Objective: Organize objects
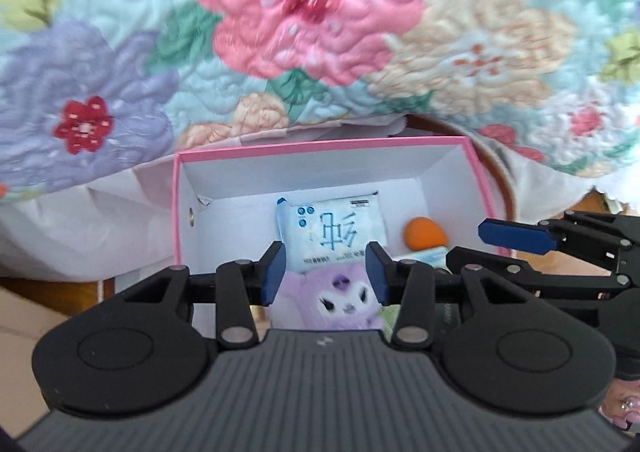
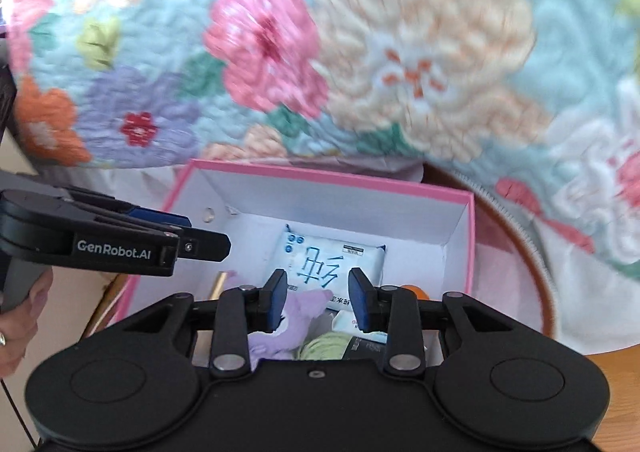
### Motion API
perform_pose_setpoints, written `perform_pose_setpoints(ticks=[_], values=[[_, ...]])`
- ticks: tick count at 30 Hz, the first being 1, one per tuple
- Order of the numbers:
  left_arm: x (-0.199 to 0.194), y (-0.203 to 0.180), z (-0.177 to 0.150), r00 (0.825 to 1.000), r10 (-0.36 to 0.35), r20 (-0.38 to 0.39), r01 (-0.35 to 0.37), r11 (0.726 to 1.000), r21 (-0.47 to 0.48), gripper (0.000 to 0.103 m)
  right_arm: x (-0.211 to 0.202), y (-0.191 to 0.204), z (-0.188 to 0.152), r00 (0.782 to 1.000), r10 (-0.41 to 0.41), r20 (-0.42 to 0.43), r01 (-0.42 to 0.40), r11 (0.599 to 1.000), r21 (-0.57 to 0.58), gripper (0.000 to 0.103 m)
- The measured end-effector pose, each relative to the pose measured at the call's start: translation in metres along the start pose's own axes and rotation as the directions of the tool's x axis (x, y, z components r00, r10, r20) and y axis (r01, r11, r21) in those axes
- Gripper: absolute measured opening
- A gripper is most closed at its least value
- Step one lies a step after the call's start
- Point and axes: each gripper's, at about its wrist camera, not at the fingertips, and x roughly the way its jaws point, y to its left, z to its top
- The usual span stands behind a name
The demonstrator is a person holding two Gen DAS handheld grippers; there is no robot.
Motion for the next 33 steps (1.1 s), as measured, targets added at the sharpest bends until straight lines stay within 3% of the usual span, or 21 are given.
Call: perform_pose_setpoints(ticks=[6,13,16,24,29,33], values=[[-0.057,-0.014,-0.007,0.999,0.030,0.031,-0.029,0.999,-0.022,0.043,-0.057,0.017,-0.004,0.999,0.005,0.031,-0.004,1.000,-0.022,0.041],[-0.108,-0.037,-0.022,0.998,0.064,0.030,-0.065,0.997,0.041,0.044,-0.112,0.029,-0.010,0.997,0.011,0.077,-0.009,1.000,-0.028,0.044],[-0.124,-0.047,-0.032,0.999,0.048,0.020,-0.049,0.996,0.072,0.044,-0.131,0.031,-0.020,0.996,0.011,0.084,-0.009,1.000,-0.024,0.046],[-0.150,-0.061,-0.068,0.998,0.067,0.014,-0.068,0.992,0.102,0.046,-0.166,0.030,-0.058,0.995,0.005,0.096,-0.005,1.000,0.003,0.049],[-0.166,-0.048,-0.098,0.997,0.065,0.042,-0.066,0.997,0.031,0.047,-0.179,0.032,-0.081,0.994,-0.028,0.109,0.026,1.000,0.015,0.051],[-0.172,-0.044,-0.122,0.992,0.122,0.035,-0.123,0.992,0.036,0.049,-0.187,0.035,-0.098,0.993,-0.007,0.122,0.003,0.999,0.033,0.052]])
